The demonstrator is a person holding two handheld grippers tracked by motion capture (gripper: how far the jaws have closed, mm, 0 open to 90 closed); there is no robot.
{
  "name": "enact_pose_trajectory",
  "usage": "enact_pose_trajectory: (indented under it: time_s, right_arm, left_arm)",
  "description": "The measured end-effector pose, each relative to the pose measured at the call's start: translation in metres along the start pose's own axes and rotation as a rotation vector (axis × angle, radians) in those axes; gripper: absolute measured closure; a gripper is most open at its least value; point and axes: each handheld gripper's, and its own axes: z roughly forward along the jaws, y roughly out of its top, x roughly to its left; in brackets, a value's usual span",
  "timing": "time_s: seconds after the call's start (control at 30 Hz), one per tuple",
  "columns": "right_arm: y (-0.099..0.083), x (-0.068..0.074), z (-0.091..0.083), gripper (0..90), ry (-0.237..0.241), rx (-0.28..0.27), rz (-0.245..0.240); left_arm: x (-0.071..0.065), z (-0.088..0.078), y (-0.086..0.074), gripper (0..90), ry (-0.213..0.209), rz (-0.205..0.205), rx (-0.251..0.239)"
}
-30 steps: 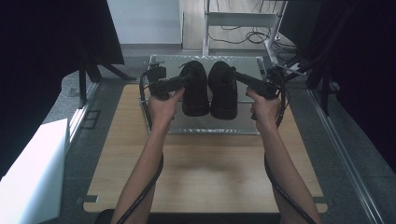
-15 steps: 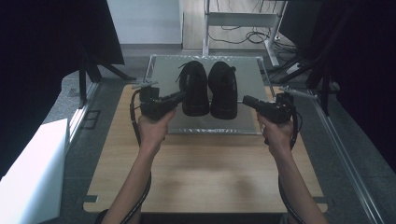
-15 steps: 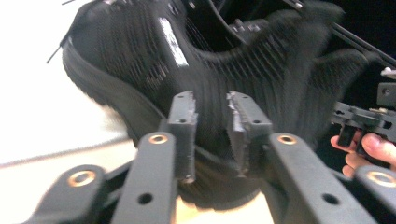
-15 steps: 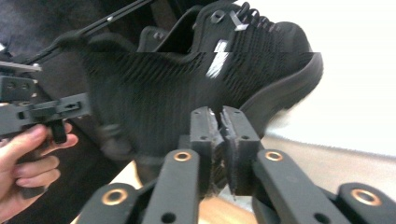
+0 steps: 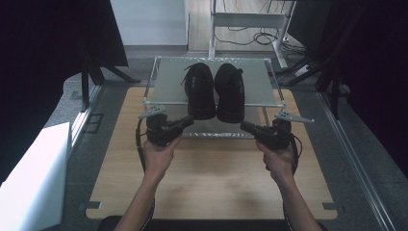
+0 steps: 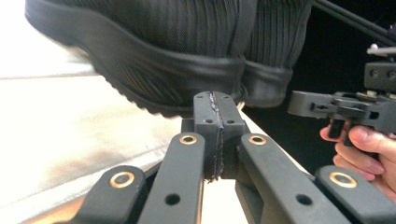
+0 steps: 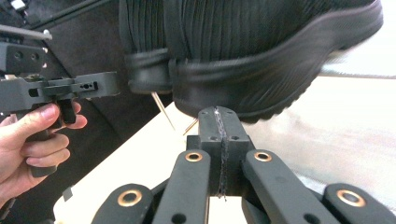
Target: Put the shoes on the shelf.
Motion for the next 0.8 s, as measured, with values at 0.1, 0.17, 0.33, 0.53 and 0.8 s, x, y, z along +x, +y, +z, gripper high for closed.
enact_pose_trajectory:
  time_s: [0.1, 0.17, 0.33, 0.53, 0.8]
  right_arm:
    - [-0.003, 0.001, 0.006, 90.0, 0.002, 0.001, -0.001]
    - [-0.003, 0.002, 0.009, 90.0, 0.006, -0.008, 0.005]
    - [0.001, 0.005, 0.012, 90.0, -0.006, -0.021, -0.008]
    - [0.005, 0.001, 0.021, 90.0, -0.045, -0.03, -0.007]
    - [0.013, -0.012, 0.036, 90.0, -0.077, -0.044, 0.024]
  left_arm:
    - [0.0, 0.006, -0.001, 89.2, 0.002, 0.006, 0.01]
    - [0.001, 0.01, 0.001, 89.3, -0.003, 0.005, 0.002]
    - [0.001, 0.011, 0.005, 89.3, 0.011, 0.016, 0.006]
    - [0.009, 0.021, 0.011, 89.3, 0.027, -0.005, 0.012]
    - [0.017, 0.035, 0.021, 89.2, 0.044, -0.022, 0.024]
